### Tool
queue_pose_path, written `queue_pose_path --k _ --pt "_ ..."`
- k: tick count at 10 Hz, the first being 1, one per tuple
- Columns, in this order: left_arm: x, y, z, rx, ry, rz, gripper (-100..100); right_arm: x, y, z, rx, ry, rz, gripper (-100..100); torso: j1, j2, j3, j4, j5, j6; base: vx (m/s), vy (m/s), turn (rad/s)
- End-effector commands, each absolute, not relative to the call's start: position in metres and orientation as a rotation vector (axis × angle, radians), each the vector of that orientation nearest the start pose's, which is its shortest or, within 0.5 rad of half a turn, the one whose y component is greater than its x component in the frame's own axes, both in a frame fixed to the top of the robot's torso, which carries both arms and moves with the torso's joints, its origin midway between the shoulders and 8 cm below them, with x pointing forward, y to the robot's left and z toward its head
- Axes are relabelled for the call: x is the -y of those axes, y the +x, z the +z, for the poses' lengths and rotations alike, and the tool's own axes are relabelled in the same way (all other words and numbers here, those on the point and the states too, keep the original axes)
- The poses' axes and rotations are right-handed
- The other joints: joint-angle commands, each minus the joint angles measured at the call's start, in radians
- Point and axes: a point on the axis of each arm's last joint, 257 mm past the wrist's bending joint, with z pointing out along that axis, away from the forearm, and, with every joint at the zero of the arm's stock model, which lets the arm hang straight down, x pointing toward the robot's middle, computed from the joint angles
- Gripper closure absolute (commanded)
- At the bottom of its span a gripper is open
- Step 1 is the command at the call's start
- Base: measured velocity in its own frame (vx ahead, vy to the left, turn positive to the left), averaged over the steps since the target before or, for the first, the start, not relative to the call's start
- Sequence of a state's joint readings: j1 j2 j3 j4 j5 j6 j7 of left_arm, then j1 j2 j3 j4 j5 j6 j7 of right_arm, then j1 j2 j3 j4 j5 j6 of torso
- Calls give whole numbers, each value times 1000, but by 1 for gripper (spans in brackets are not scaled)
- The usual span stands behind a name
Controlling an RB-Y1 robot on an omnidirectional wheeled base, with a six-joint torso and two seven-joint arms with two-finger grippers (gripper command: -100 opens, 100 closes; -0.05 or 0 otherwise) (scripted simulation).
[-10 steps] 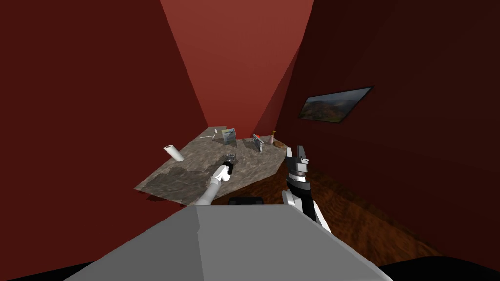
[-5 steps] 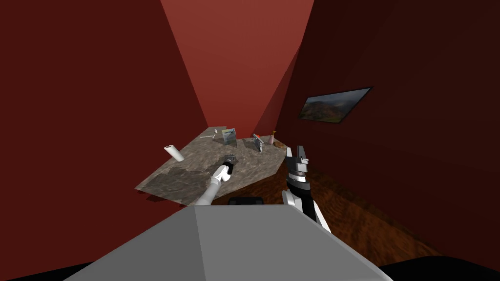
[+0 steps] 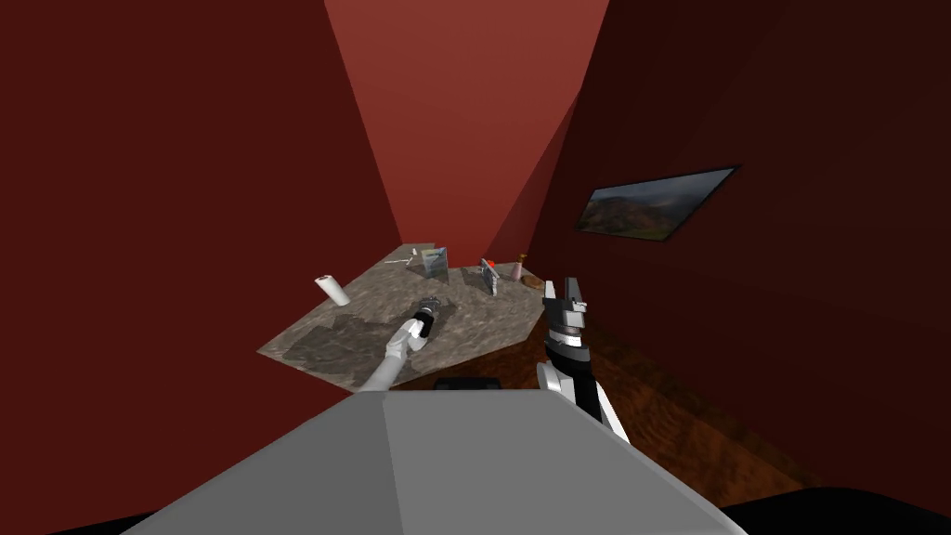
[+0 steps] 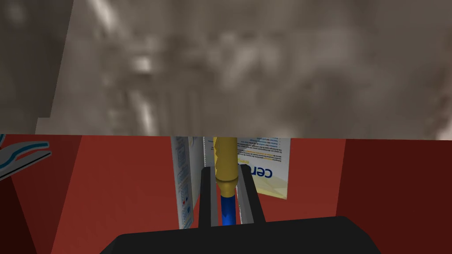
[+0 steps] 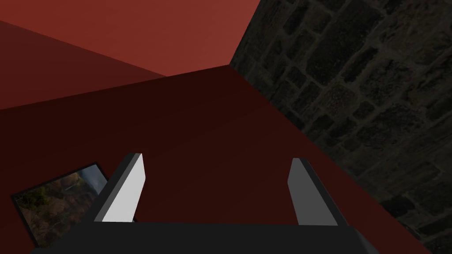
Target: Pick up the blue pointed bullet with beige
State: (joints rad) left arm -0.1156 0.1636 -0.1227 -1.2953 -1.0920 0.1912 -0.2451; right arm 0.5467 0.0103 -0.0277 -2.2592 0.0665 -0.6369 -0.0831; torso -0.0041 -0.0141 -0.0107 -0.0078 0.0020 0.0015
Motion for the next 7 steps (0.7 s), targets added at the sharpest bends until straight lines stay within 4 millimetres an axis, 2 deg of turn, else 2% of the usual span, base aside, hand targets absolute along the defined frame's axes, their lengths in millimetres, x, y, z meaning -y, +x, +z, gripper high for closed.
queue_pose_path --k 1,2,3,4,5,6,7 --pt "-255 553 -326 -1810 -80 33 100 280 321 26 -579 585 1315 0 0 0 0 0 0 0 3 20 -54" --pt "-269 542 -331 -1814 -40 28 100 280 321 26 -579 585 1315 0 6 1 1 0 1 -1 52 -63 104" --pt "-275 542 -331 -1817 -61 16 100 280 321 25 -579 585 1315 0 5 0 -1 -1 1 -3 69 -102 159" --pt "-292 531 -335 -1823 -29 22 100 280 321 25 -579 585 1315 0 4 -2 -2 -2 1 -3 133 -160 159" --pt "-293 531 -334 -1821 -41 0 100 280 321 25 -579 585 1315 0 1 -6 -4 -3 0 -3 102 -137 123" --pt "-312 519 -337 -1828 -15 14 100 280 321 25 -579 585 1315 0 1 -6 -5 -4 1 -2 86 -153 164" --pt "-310 519 -334 -1821 -11 -14 100 280 321 25 -579 585 1315 0 2 -7 -6 -6 2 -3 50 -132 96"
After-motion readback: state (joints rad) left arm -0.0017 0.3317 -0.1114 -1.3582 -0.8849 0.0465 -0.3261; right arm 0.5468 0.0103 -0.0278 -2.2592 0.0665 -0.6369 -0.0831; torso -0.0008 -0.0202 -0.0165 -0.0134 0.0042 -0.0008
